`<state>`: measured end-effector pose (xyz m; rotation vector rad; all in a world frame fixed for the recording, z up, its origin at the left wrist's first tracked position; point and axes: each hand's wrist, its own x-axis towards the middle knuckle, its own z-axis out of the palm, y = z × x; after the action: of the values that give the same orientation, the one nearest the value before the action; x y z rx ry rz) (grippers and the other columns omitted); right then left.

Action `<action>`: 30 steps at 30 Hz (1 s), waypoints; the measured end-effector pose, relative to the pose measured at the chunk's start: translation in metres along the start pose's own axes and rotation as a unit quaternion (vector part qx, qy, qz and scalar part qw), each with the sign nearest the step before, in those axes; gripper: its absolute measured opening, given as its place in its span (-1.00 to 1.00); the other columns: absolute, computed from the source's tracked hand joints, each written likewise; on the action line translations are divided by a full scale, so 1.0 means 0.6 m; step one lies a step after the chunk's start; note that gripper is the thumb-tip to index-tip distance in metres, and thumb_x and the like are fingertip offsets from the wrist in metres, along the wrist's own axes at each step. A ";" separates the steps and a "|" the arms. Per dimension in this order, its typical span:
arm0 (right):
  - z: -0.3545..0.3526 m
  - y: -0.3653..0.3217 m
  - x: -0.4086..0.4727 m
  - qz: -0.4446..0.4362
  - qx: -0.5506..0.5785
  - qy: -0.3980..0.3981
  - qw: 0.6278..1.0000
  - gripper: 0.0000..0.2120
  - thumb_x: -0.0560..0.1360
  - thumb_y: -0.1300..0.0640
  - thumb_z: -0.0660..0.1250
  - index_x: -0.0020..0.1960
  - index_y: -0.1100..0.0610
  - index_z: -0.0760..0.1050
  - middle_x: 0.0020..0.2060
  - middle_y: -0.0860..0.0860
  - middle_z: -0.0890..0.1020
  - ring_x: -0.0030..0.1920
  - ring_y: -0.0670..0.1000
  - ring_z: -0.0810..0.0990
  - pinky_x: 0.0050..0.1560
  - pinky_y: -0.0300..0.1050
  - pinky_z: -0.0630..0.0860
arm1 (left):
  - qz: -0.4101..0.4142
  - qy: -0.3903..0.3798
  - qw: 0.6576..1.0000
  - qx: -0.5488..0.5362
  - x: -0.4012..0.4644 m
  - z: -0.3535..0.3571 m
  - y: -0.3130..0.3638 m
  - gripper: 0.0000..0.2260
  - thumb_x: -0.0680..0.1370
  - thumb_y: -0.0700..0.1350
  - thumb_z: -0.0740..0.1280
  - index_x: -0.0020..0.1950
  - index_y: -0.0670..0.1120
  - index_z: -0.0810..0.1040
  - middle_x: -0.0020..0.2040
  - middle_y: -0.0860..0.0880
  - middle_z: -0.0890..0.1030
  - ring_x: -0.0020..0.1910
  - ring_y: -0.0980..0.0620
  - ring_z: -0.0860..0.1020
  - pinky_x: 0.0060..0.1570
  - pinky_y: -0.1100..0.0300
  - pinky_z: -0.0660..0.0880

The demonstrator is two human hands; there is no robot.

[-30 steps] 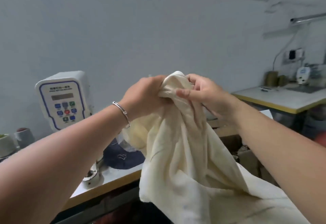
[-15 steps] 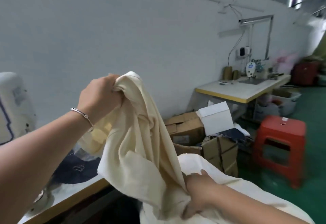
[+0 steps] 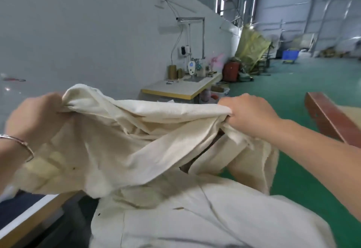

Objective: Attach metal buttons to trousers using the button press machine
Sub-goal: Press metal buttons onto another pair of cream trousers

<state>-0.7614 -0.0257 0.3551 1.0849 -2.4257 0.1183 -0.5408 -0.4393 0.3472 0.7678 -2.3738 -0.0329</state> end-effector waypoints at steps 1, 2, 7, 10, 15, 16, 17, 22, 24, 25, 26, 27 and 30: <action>-0.031 0.020 -0.019 0.011 -0.044 0.001 0.999 -0.94 0.45 0.09 0.24 -0.12 -0.07 0.42 -0.35 -0.10 0.46 -0.33 0.03 0.45 -0.47 -0.17 0.17 | 0.014 -0.027 0.999 0.008 -0.012 -0.003 0.036 -0.72 0.40 0.18 0.30 -0.03 0.03 0.56 -0.18 -0.11 0.65 -0.17 -0.24 0.62 -0.15 -0.08 0.58; -0.063 0.039 -0.037 0.029 -0.074 -0.002 0.997 -0.96 0.46 0.06 0.25 -0.12 -0.08 0.43 -0.34 -0.10 0.48 -0.32 0.03 0.46 -0.47 -0.18 0.16 | 0.035 -0.045 0.998 0.015 -0.020 -0.002 0.070 -0.74 0.42 0.19 0.36 -0.01 0.07 0.55 -0.16 -0.07 0.66 -0.14 -0.23 0.63 -0.16 -0.04 0.58; -0.191 0.102 -0.117 0.099 -0.152 -0.040 0.983 -0.89 0.40 -0.15 0.21 -0.22 -0.15 0.42 -0.30 -0.15 0.53 -0.19 0.02 0.49 -0.35 -0.13 0.35 | 0.117 -0.086 0.989 -0.016 -0.010 0.008 0.153 -0.79 0.38 0.20 0.47 -0.22 0.24 0.45 -0.34 0.10 0.54 -0.38 -0.05 0.55 -0.34 0.13 0.48; -0.191 0.095 -0.135 0.114 -0.159 -0.064 0.979 -0.79 0.45 -0.19 0.17 -0.25 -0.09 0.37 -0.31 -0.16 0.52 -0.21 -0.01 0.48 -0.31 -0.09 0.40 | 0.070 -0.172 0.982 0.007 0.038 0.031 0.143 -0.80 0.38 0.10 0.54 -0.16 0.17 0.53 -0.28 0.00 0.59 -0.30 -0.11 0.61 -0.20 -0.01 0.60; -0.041 0.067 -0.174 0.061 -0.144 -0.244 0.957 -0.63 0.46 -0.38 0.07 -0.01 -0.09 0.30 -0.04 -0.06 0.58 0.02 0.06 0.58 -0.03 -0.02 0.51 | 0.101 -0.180 0.960 0.189 -0.011 0.087 0.106 -0.39 0.48 0.27 0.37 0.47 0.13 0.28 0.29 -0.04 0.49 0.30 -0.14 0.43 0.21 -0.02 0.46; -0.008 0.063 -0.186 0.053 -0.092 -0.319 0.942 -0.54 0.42 -0.44 0.10 0.11 -0.14 0.33 0.09 -0.09 0.57 0.15 0.03 0.55 0.10 -0.04 0.48 | 0.110 -0.203 0.947 0.223 -0.041 0.108 0.104 -0.28 0.49 0.31 0.33 0.56 0.17 0.11 0.39 0.00 0.38 0.39 -0.09 0.32 0.26 0.00 0.41; 0.022 0.058 -0.197 0.048 -0.029 -0.383 0.922 -0.41 0.38 -0.48 0.17 0.30 -0.19 0.31 0.25 -0.13 0.50 0.29 -0.02 0.46 0.24 -0.09 0.41 | 0.124 -0.251 0.935 0.220 -0.071 0.131 0.107 -0.20 0.48 0.31 0.34 0.59 0.18 -0.01 0.47 0.03 0.28 0.45 -0.06 0.23 0.32 0.02 0.37; 0.129 0.012 -0.198 -0.007 0.191 -0.368 0.910 0.19 0.15 -0.50 0.38 0.54 -0.22 -0.23 0.52 -0.26 -0.03 0.50 -0.20 0.00 0.48 -0.27 0.02 | 0.151 -0.521 0.840 0.006 -0.186 0.227 0.149 0.09 0.33 0.12 0.57 0.62 0.09 -0.12 0.58 0.05 0.15 0.55 0.00 0.13 0.53 0.11 0.11; 0.153 -0.015 -0.185 -0.025 0.214 -0.337 0.916 0.17 0.18 -0.49 0.39 0.54 -0.23 -0.24 0.48 -0.32 0.03 0.46 -0.23 0.06 0.44 -0.32 0.05 | 0.149 -0.509 0.848 0.016 -0.205 0.247 0.164 0.07 0.31 0.12 0.56 0.61 0.07 -0.06 0.52 0.02 0.28 0.47 -0.03 0.25 0.47 0.05 0.24; 0.159 -0.025 -0.176 -0.030 0.220 -0.321 0.921 0.08 0.24 -0.43 0.42 0.54 -0.24 -0.15 0.41 -0.35 0.17 0.39 -0.22 0.19 0.37 -0.35 0.14 | 0.143 -0.479 0.866 0.029 -0.208 0.248 0.169 -0.04 0.33 0.11 0.53 0.58 0.08 0.04 0.44 0.02 0.37 0.40 -0.03 0.34 0.39 0.05 0.35; 0.156 -0.034 -0.163 -0.027 0.231 -0.311 0.921 -0.05 0.30 -0.30 0.46 0.52 -0.24 0.01 0.27 -0.38 0.32 0.26 -0.20 0.33 0.26 -0.36 0.24 | 0.148 -0.434 0.887 0.045 -0.206 0.248 0.169 -0.23 0.39 0.09 0.47 0.51 0.10 0.18 0.35 0.03 0.46 0.31 -0.02 0.43 0.28 0.07 0.43; 0.144 -0.040 -0.148 -0.023 0.251 -0.311 0.916 -0.24 0.37 -0.13 0.49 0.46 -0.20 0.21 0.10 -0.35 0.43 0.13 -0.17 0.43 0.16 -0.34 0.33 | 0.164 -0.388 0.904 0.066 -0.202 0.246 0.168 -0.46 0.45 0.07 0.40 0.38 0.10 0.31 0.26 0.03 0.53 0.22 -0.02 0.49 0.18 0.09 0.46; 0.091 -0.048 -0.104 -0.037 0.301 -0.247 0.920 -0.73 0.42 0.28 0.42 0.08 0.06 0.62 -0.08 -0.12 0.66 -0.04 -0.13 0.58 0.02 -0.20 0.46 | 0.208 -0.272 0.933 0.108 -0.182 0.231 0.165 -0.91 0.55 0.01 0.27 0.03 0.06 0.44 0.09 0.04 0.58 0.11 -0.02 0.54 0.00 0.11 0.49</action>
<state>-0.7258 -0.0174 0.2754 1.6313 -2.8762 0.6776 -0.6040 -0.3212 0.1957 0.3565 -3.0687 0.2241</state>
